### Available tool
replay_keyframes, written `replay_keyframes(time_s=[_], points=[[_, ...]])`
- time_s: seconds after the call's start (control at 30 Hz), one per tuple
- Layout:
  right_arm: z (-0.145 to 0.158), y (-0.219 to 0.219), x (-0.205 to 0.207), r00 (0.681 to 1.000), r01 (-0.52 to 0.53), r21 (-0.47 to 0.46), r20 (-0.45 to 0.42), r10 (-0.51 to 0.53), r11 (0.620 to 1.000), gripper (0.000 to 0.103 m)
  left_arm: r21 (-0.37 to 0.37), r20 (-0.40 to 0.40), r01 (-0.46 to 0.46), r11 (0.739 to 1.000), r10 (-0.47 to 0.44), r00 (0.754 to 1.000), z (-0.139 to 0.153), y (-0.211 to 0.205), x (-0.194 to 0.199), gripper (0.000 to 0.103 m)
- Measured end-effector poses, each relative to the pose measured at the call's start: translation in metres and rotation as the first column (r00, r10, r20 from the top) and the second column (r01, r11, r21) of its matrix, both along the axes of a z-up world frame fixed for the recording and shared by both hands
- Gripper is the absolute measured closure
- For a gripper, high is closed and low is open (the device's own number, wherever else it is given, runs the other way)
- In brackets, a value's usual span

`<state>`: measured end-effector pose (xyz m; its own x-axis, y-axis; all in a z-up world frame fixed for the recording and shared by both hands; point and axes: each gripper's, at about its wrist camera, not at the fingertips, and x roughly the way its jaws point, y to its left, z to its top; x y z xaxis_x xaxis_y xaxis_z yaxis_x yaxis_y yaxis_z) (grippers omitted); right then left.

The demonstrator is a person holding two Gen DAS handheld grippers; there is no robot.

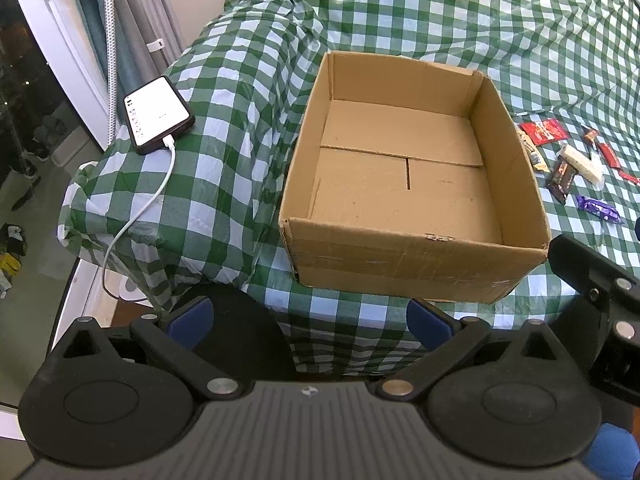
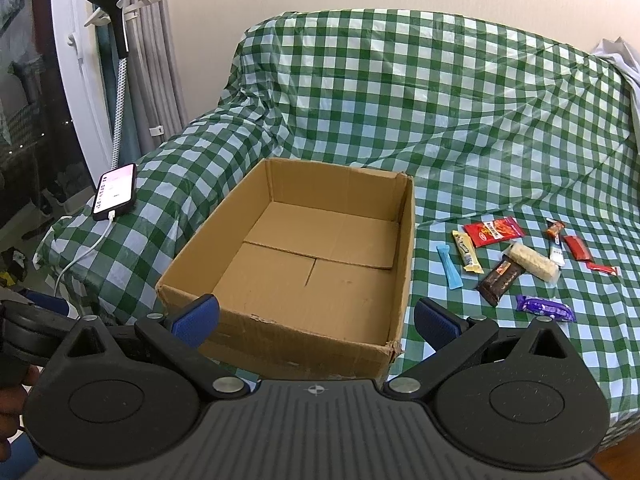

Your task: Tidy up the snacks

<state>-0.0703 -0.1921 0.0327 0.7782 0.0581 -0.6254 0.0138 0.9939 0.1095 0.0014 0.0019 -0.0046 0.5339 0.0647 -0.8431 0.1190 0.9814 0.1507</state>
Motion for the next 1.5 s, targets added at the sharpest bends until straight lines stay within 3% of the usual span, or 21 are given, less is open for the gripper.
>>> replay_keyframes(time_s=[0.97,1.5], points=[[-0.011,0.0,0.0,1.0,0.002,0.03,-0.01,-0.002,1.0,0.0,0.08,-0.031,0.027,0.996,-0.024,0.999,-0.011,-0.015,0.005,0.0],[-0.033,-0.066,0.005,0.99,0.136,0.136,-0.062,-0.128,0.981,0.0,0.165,-0.098,0.122,0.979,-0.107,0.989,-0.025,-0.071,0.023,0.0]])
